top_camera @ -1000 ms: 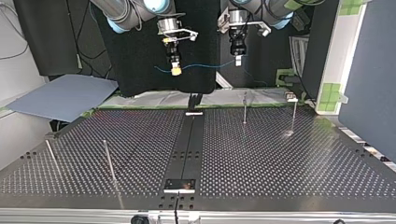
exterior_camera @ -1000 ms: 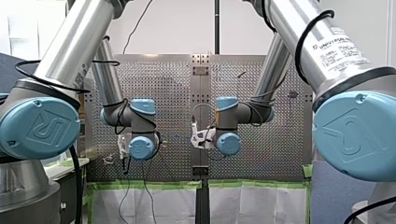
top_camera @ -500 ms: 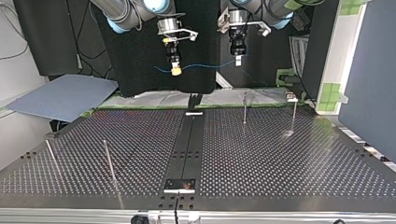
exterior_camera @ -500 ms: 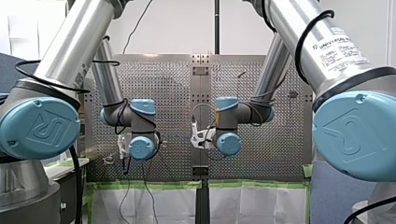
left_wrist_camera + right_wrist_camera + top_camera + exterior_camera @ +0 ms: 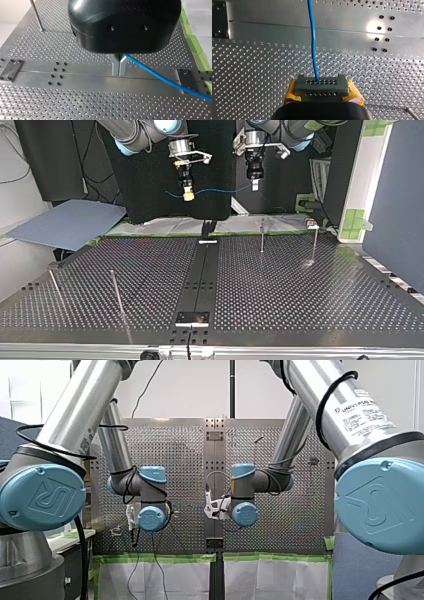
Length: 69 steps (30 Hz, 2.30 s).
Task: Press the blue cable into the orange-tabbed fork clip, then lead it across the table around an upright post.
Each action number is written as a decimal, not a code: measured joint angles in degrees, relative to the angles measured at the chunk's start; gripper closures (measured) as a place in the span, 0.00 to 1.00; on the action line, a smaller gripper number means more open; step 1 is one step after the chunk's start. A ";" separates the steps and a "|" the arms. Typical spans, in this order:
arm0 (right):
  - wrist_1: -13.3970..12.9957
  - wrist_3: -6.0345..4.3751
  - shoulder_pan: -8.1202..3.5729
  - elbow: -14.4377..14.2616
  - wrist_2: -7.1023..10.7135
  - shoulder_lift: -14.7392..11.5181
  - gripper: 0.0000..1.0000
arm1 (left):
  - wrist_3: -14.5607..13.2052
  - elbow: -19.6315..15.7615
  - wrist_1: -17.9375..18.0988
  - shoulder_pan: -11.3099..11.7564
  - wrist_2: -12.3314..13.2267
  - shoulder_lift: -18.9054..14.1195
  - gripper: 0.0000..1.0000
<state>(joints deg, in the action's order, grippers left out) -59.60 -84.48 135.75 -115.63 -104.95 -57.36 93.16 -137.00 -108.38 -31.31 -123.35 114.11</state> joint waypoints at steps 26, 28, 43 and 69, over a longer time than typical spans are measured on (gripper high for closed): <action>0.01 0.00 -0.03 -0.02 -0.05 0.04 1.00 | -0.11 0.04 0.02 0.02 -0.02 -0.03 1.00; 0.29 0.00 -0.23 -0.25 -0.22 0.32 1.00 | -0.14 0.02 0.05 0.05 -0.05 -0.06 1.00; 2.28 0.00 -0.61 -0.79 -0.44 3.06 1.00 | -0.18 0.00 0.09 0.09 -0.09 -0.09 1.00; 2.28 0.00 -0.62 -0.78 -0.44 3.08 1.00 | -3.25 0.35 -8.94 -1.75 -0.61 -4.99 1.00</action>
<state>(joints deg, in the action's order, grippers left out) -57.32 -84.48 135.13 -116.41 -105.39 -54.29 89.91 -136.65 -117.32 -33.06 -123.96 109.12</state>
